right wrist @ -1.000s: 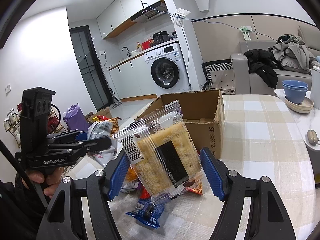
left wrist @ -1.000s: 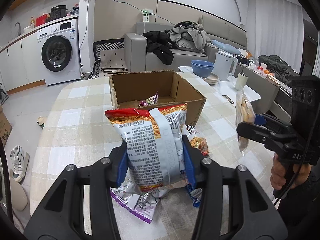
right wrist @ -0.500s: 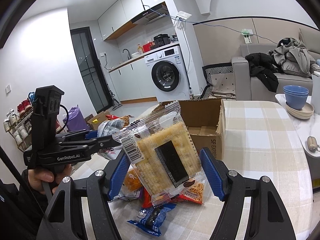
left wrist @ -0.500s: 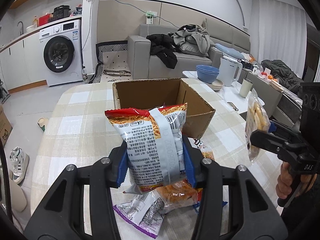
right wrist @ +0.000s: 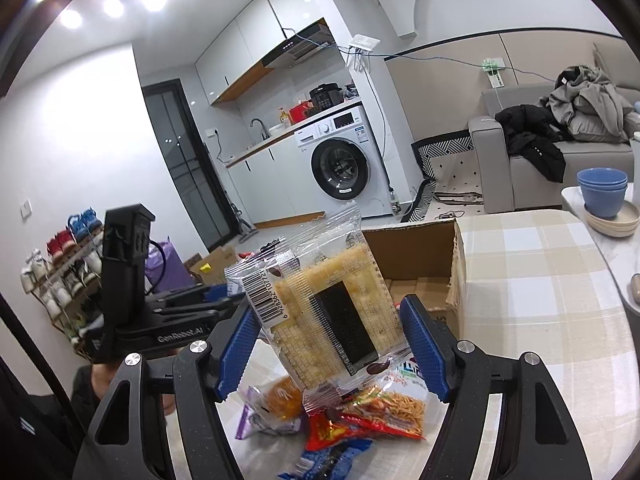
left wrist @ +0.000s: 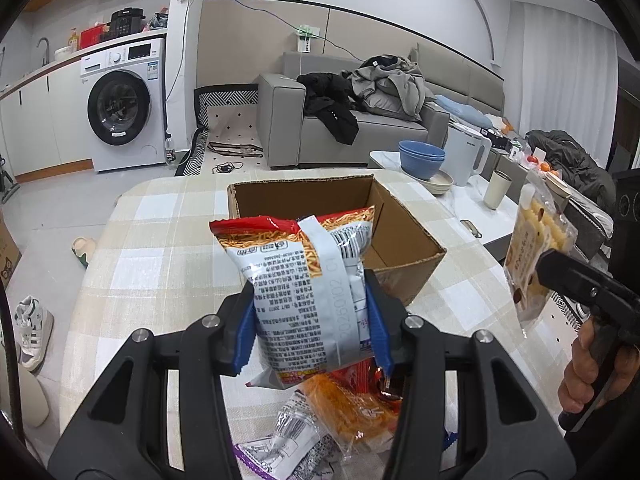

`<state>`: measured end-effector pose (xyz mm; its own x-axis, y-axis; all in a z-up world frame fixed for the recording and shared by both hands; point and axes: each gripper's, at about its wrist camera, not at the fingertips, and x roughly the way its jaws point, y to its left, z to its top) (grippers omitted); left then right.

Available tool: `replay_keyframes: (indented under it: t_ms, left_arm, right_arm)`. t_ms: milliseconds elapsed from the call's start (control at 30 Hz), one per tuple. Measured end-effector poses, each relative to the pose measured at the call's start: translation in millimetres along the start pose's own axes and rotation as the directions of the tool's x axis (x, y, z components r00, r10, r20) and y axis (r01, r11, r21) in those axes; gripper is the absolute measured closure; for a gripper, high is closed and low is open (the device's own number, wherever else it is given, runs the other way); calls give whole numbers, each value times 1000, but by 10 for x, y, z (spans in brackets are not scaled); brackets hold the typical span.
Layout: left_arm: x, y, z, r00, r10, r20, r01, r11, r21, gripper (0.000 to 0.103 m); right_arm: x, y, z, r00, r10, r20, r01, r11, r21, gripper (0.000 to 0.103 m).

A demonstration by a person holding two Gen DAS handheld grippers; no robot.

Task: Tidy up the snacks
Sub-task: 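Carry both packets over the cardboard box and open both grippers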

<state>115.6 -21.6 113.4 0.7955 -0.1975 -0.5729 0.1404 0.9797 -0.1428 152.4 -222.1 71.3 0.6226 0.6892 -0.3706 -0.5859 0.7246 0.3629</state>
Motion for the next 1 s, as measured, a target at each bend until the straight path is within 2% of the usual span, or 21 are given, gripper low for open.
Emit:
replay_keyframes:
  t_ms: [400, 733, 1000]
  left_arm:
    - [162, 82, 322, 1000, 0, 30, 1, 1000, -14, 59]
    - [364, 209, 494, 1000, 4, 23, -3, 999, -33, 59]
    - [627, 311, 631, 1000, 4, 18, -3, 999, -48, 59]
  right_arm:
    - [63, -121, 167, 1000, 16, 10, -17, 997, 79, 31]
    - [183, -151, 205, 999, -41, 0, 41, 994, 103, 31]
    - [324, 22, 167, 997, -64, -34, 67, 994, 91, 31]
